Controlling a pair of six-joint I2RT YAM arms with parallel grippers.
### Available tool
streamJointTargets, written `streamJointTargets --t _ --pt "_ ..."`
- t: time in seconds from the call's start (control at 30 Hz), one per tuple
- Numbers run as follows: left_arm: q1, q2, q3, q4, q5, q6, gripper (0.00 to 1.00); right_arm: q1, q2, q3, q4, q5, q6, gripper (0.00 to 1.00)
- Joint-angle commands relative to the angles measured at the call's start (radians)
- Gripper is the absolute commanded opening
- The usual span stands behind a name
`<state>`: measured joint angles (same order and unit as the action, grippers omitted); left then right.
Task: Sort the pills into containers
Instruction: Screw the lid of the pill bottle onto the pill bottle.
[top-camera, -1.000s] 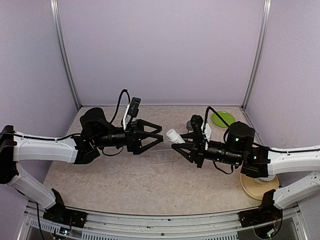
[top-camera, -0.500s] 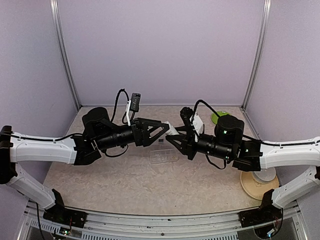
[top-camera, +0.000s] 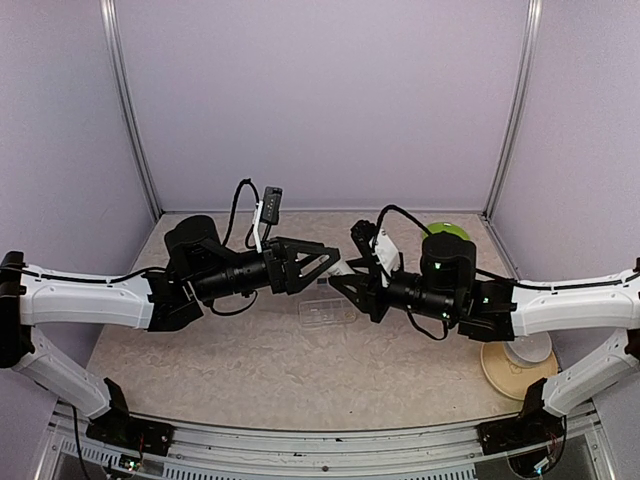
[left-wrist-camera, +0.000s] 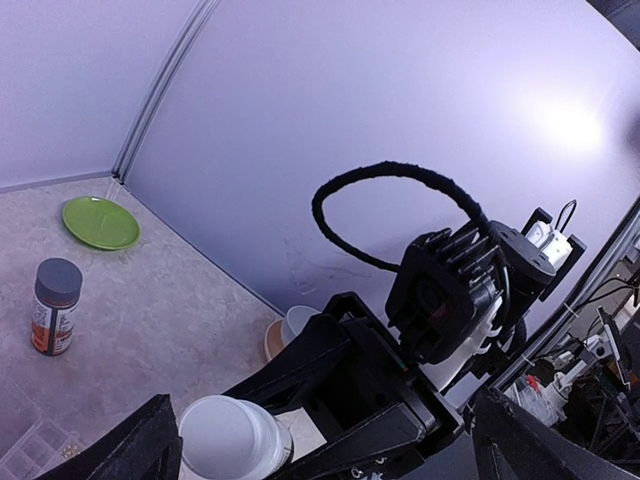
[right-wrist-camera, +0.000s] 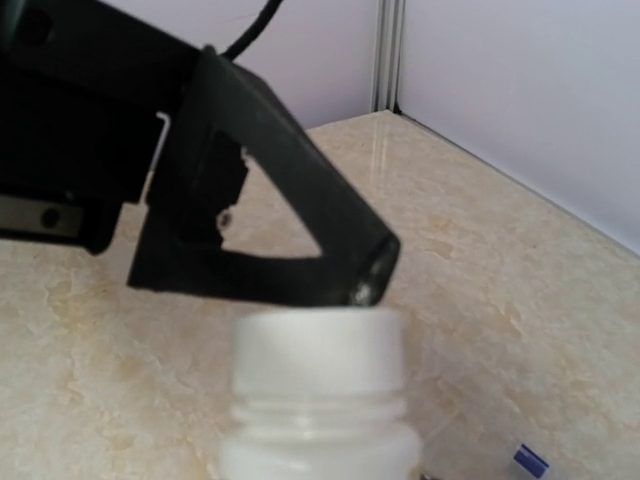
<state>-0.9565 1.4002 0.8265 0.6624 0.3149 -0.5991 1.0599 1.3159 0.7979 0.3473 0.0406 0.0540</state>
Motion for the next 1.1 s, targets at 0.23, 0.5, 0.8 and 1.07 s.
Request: streamJointTargets --t 0.23,0.5,0.8,1.07 --pt "-0.008 0.006 0.014 0.000 -0.042 0.013 0.99 0.009 -0.027 0.023 0.031 -0.015 -0.003 0.16" --pt "-0.008 0.011 0.022 0.001 -0.028 0.016 0.99 0.009 -0.025 0.026 0.032 -0.009 -0.008 0.15" --pt "-0.008 0.023 0.027 0.012 0.003 0.005 0.99 0.009 -0.021 0.026 0.052 -0.015 -0.018 0.15" --pt "-0.008 0.018 0.022 0.038 0.019 -0.004 0.99 0.009 0.023 0.058 0.016 0.007 -0.016 0.15"
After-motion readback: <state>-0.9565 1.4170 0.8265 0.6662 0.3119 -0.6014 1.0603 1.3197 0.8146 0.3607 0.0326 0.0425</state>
